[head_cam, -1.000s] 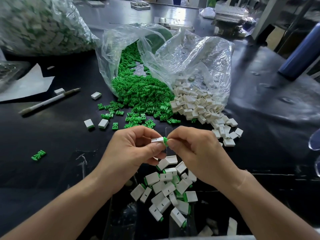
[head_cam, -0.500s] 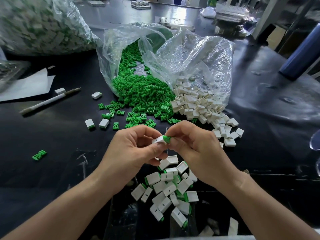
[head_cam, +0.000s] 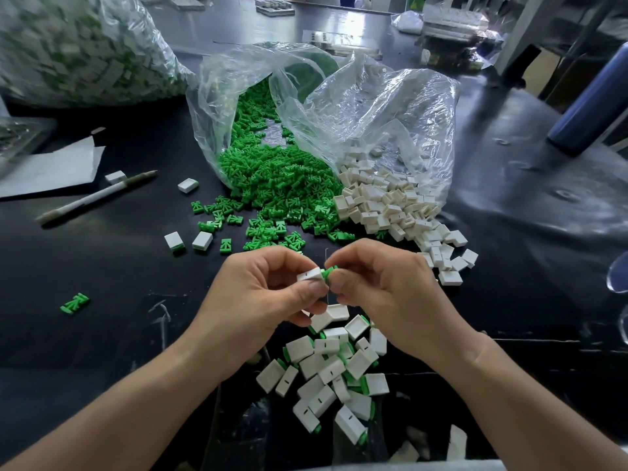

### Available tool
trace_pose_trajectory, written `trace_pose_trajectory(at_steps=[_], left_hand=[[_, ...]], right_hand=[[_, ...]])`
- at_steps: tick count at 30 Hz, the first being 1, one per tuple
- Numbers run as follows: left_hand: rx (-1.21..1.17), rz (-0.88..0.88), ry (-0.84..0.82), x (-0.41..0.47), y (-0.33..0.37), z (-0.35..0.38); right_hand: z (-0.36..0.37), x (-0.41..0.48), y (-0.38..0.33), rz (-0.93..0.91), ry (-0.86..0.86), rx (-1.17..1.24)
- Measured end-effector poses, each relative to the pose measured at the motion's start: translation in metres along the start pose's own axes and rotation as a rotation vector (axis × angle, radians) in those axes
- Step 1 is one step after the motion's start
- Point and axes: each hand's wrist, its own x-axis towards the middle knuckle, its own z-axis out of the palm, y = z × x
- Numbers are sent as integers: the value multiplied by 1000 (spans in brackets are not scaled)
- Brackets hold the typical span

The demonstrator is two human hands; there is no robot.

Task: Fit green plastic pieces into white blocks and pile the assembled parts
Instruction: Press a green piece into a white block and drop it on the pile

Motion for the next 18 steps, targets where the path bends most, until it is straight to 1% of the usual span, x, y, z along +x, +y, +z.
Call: trace_pose_trajectory(at_steps=[2, 7, 12, 18], left_hand=[[3, -3, 0, 0, 1, 0], [36, -5, -34, -3, 0, -1], [206, 62, -34, -4, -6, -2], [291, 105, -51, -6, -11, -2]], right_hand=[[-1, 0, -1, -13, -35, -76], [-3, 0, -4, -163, -109, -227], [-3, -3, -9, -325, -137, -509], [-3, -6, -11, -390, -154, -646]])
